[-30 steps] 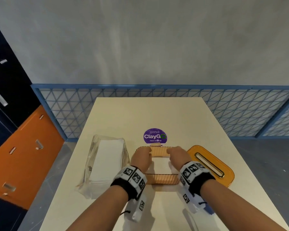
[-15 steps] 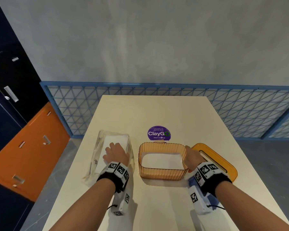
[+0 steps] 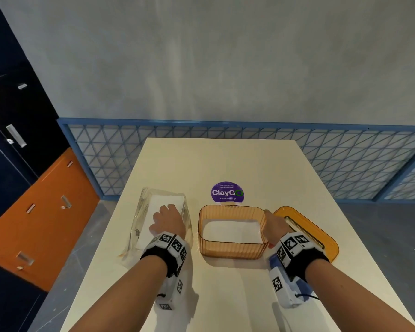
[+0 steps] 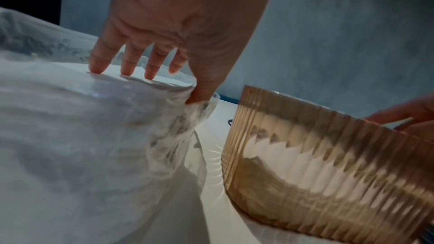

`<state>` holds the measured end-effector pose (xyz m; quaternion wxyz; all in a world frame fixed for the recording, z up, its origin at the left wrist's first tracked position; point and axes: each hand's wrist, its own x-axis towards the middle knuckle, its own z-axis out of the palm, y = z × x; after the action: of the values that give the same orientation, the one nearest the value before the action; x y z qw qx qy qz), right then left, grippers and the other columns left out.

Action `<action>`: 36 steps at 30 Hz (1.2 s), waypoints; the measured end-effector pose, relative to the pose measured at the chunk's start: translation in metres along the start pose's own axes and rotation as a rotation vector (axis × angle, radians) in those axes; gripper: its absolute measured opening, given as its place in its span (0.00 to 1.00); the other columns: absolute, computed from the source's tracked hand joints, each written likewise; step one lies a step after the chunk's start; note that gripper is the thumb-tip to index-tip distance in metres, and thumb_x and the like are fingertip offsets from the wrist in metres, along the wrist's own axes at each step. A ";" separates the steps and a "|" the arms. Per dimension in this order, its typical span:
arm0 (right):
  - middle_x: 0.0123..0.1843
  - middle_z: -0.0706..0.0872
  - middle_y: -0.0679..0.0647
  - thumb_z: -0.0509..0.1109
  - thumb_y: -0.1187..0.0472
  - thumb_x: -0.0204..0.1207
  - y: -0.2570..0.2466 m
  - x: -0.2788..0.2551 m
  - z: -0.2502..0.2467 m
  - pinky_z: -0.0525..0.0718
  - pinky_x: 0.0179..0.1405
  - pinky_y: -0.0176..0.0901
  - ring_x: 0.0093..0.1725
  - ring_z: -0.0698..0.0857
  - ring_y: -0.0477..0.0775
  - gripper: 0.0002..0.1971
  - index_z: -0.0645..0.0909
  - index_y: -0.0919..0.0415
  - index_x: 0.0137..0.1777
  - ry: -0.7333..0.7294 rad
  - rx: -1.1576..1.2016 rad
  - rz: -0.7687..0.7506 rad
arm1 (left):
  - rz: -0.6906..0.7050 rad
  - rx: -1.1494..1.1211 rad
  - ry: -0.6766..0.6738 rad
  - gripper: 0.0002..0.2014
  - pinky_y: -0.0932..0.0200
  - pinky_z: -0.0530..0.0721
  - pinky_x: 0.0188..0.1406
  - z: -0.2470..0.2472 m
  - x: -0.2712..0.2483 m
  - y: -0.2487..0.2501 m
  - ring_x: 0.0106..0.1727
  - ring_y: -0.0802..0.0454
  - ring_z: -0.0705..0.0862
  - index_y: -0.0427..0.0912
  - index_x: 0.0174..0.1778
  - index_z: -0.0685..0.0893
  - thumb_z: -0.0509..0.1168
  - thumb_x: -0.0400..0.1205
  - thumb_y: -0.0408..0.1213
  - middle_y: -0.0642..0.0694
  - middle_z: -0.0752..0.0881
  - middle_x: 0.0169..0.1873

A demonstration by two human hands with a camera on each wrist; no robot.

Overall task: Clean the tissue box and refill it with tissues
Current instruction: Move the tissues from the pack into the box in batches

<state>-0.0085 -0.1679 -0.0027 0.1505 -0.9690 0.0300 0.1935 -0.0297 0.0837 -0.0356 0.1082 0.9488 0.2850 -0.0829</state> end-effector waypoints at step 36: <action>0.58 0.84 0.65 0.54 0.52 0.85 -0.087 -0.022 -0.046 0.83 0.51 0.54 0.50 0.85 0.61 0.22 0.74 0.67 0.69 -0.033 0.509 -0.284 | 0.232 -0.260 0.475 0.09 0.56 0.70 0.32 -0.096 -0.025 -0.037 0.36 0.41 0.78 0.37 0.38 0.74 0.58 0.81 0.38 0.42 0.78 0.32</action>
<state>-0.0021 -0.0989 0.0710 0.4150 -0.8913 -0.0607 0.1724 -0.0614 0.1250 0.0562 0.1676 0.9460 0.2005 0.1917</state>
